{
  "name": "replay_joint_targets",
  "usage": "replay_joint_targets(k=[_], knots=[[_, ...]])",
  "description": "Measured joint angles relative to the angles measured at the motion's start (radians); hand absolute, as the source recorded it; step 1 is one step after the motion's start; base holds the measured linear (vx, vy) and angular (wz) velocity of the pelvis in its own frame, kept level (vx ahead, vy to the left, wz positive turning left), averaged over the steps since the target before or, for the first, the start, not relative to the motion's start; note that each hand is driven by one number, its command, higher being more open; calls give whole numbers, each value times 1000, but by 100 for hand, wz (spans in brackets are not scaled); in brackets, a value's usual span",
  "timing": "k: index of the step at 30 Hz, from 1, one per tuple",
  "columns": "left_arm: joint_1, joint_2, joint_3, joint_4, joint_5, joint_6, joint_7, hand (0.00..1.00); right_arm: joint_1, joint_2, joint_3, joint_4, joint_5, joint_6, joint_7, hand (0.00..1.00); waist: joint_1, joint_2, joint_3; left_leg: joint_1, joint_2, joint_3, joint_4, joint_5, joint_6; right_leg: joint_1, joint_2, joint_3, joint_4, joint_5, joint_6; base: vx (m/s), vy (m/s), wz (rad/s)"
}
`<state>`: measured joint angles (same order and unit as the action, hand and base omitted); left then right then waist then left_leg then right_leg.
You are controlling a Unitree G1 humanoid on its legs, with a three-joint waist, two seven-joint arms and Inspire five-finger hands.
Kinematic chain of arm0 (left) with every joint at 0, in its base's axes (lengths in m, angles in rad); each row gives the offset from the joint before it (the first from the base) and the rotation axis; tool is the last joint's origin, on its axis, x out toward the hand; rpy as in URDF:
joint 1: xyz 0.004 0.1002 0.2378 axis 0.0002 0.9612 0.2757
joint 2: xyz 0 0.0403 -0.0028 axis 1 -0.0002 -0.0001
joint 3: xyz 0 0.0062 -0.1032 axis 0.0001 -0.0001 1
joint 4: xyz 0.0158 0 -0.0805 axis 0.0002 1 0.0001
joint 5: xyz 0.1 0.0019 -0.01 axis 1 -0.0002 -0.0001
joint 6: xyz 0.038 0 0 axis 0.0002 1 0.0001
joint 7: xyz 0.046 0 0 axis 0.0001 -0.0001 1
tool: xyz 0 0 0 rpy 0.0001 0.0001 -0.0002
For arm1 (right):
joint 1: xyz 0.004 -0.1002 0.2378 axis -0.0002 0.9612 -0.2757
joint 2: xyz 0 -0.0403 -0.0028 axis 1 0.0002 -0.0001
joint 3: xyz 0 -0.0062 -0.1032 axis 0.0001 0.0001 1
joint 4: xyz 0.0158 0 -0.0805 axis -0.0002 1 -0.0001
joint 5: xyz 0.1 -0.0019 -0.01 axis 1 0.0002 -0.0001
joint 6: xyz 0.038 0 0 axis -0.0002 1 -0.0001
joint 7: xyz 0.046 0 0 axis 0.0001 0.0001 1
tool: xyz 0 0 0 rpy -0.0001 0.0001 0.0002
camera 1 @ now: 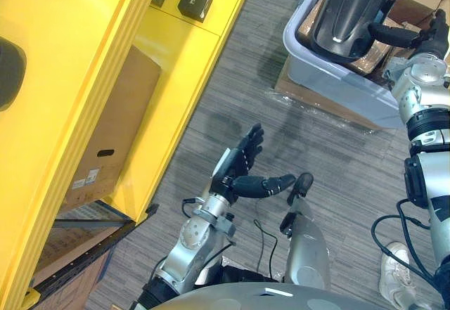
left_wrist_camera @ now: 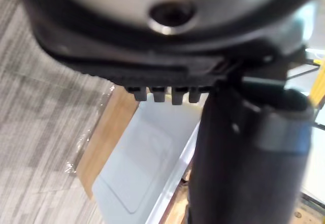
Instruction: Walk over and take three plastic housings, then place them on the shelf
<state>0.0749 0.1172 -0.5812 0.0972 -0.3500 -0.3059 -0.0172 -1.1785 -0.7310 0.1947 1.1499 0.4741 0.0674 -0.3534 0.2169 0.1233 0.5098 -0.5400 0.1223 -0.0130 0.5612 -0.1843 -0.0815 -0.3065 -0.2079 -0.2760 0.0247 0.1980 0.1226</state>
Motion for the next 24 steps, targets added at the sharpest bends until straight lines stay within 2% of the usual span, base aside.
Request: replay_joint_targets(k=[5, 11, 19, 22, 24], knots=[[-33, -16, -3, 68, -51, -1, 37, 100, -62, -91, 34, 57, -79, 91, 58, 0, 6, 26, 8, -25, -2, -17, 13, 1, 3, -11, 0, -17, 10, -1, -1, -49, 9, 7], [-29, -5, -3, 124, -77, -18, 72, 100, -96, -127, 59, 100, -243, 195, 105, 0, 18, 36, 8, -34, -2, -21, 7, 7, 2, -24, 0, -22, 15, -6, -6, -6, 0, 1], [-21, 3, 22, 124, -94, -48, 98, 100, -96, -118, 94, 105, -329, 234, 120, 0, 31, 38, 7, -26, -2, -26, 4, 11, 4, -21, 0, -28, 35, -16, -21, -23, 3, 1], [27, 11, 56, 98, -129, -65, 93, 100, -92, -116, 112, 117, -353, 255, 68, 0, 32, 38, 7, -5, -2, -27, -17, 24, 3, -10, -3, -35, 45, -23, -31, -35, -7, 7], [78, 21, 70, 45, -129, -68, 84, 100, -90, -116, 112, 137, -358, 246, 16, 0, 31, 38, 7, 18, -2, -27, -39, 34, -1, 4, -3, -38, 45, -25, -34, -9, -21, 4]])
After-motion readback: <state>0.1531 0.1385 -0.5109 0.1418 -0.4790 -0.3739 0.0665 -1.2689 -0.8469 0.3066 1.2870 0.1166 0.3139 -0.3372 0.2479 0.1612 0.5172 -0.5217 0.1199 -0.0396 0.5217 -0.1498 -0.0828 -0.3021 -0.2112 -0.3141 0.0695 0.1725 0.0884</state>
